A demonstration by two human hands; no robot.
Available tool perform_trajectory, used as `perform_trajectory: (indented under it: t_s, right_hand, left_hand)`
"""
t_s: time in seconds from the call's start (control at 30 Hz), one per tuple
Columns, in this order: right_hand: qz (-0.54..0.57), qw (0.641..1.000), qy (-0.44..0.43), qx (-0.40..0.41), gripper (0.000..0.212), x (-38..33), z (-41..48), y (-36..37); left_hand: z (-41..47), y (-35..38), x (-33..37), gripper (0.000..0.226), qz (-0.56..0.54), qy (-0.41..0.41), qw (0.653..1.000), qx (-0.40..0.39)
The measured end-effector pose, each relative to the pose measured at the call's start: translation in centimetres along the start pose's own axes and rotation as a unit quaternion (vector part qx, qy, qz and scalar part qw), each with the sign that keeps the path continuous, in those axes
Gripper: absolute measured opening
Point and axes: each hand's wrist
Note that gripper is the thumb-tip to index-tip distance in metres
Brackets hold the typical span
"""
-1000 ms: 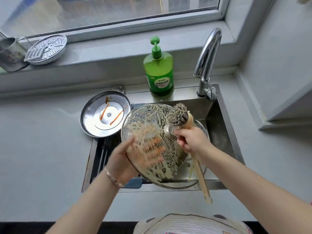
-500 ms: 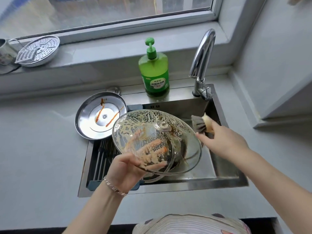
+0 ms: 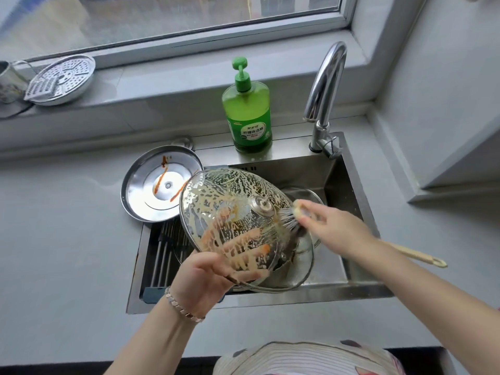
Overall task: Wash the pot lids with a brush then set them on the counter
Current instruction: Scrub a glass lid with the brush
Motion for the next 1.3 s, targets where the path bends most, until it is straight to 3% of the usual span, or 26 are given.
perform_trajectory:
  t_s: [0.1, 0.27, 0.37, 0.53, 0.7, 0.83, 0.97, 1.0, 1.13, 1.3]
  right_hand:
    - [0.131, 0.987, -0.093, -0.028, 0.042, -1.3, -1.2, 0.5]
    - [0.232, 0.973, 0.009, -0.012, 0.04, 1.7, 1.6, 0.1]
    - [0.224, 0.971, -0.064, -0.05, 0.04, 1.1, 0.7, 0.6]
    - [0.219, 0.975, 0.034, 0.0, 0.043, 3.6, 2.4, -0.4]
    - [0.233, 0.968, -0.095, -0.027, 0.04, 0.7, -0.2, 0.4]
    - [0.179, 0.983, 0.012, 0.024, 0.043, 1.5, 0.7, 0.3]
    - [0.189, 0.971, -0.144, 0.007, 0.04, -2.5, -2.8, 2.0]
    - [0.177, 0.974, -0.144, 0.009, 0.041, -2.5, -2.8, 1.8]
    - [0.168, 0.985, -0.014, 0.047, 0.04, -0.2, 0.1, 0.8]
    - [0.153, 0.977, -0.147, -0.015, 0.039, -3.1, -3.2, 1.8]
  left_hand:
    - [0.0, -0.1, 0.3, 0.088, 0.027, -0.001, 1.0, -0.004]
    - [-0.8, -0.1, 0.6, 0.083, 0.027, -0.007, 0.999, -0.024]
    - [-0.9, -0.5, 1.1, 0.085, 0.035, -0.018, 0.998, -0.039]
    - [-1.1, -1.1, 1.3, 0.084, 0.004, -0.027, 0.995, -0.101]
    - [-0.4, -1.0, 1.4, 0.094, 0.004, -0.005, 0.999, -0.047]
    - [-0.2, -1.0, 0.9, 0.101, -0.022, 0.022, 0.999, -0.016]
    - [-0.1, -0.4, 0.6, 0.082, -0.016, 0.019, 1.0, -0.011]
    - [-0.1, -0.4, 0.5, 0.08, -0.024, 0.018, 1.0, -0.006]
    - [-0.1, -0.3, 0.1, 0.076, -0.054, 0.027, 0.998, -0.001]
    - [0.3, -0.5, 0.4, 0.066, -0.053, 0.031, 0.997, 0.04]
Point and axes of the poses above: each hand's wrist, its own z-axis towards the middle knuckle, its own y-axis out of the palm, x = y × z, and after that the axes turned 11 degrees about -z, right-handed
